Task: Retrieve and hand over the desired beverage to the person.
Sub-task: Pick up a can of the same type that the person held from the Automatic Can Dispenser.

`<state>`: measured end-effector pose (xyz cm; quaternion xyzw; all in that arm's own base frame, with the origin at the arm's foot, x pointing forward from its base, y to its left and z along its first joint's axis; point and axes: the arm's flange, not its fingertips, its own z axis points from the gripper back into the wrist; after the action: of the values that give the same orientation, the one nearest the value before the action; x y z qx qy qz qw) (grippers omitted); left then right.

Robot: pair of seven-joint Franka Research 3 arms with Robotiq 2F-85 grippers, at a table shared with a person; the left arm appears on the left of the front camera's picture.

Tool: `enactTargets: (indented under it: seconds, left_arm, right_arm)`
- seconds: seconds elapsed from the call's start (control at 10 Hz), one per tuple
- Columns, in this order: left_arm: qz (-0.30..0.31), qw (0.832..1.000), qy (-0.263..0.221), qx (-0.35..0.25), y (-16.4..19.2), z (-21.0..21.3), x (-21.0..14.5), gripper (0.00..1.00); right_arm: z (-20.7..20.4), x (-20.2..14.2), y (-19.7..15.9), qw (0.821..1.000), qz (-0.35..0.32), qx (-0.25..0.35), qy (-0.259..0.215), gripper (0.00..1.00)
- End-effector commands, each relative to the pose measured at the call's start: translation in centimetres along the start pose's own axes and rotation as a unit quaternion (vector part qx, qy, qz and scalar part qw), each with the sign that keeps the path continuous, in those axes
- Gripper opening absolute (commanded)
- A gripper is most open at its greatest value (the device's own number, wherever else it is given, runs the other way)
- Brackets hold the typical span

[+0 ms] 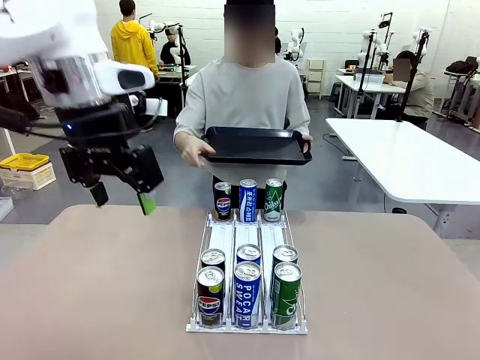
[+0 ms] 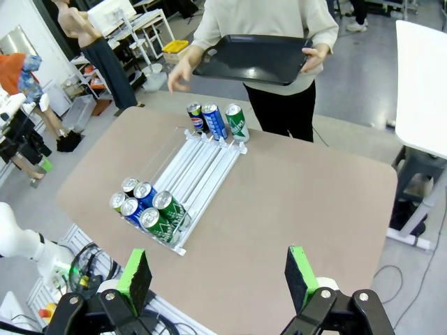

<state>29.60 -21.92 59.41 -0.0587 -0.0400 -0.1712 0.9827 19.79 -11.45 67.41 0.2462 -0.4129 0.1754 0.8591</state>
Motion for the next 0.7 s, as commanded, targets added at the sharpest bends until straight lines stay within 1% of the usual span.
enactTargets:
  seconds: [0.0,0.1,0.6]
  left_arm:
    - [0.029,0.998,-0.015,0.049,0.5,-1.7,0.0,1.00]
    - [0.000,1.000,0.000,0.000,0.0,0.0,0.0,1.00]
    - [0.000,1.000,0.000,0.000,0.0,0.0,0.0,1.00]
  right_arm:
    - [-0.1,0.0,0.1,1.000,0.001,0.007,-0.001,1.00]
    - [-0.1,0.0,0.1,1.000,0.001,0.007,-0.001,1.00]
    - [-0.1,0.0,0.1,1.000,0.001,0.007,-0.001,1.00]
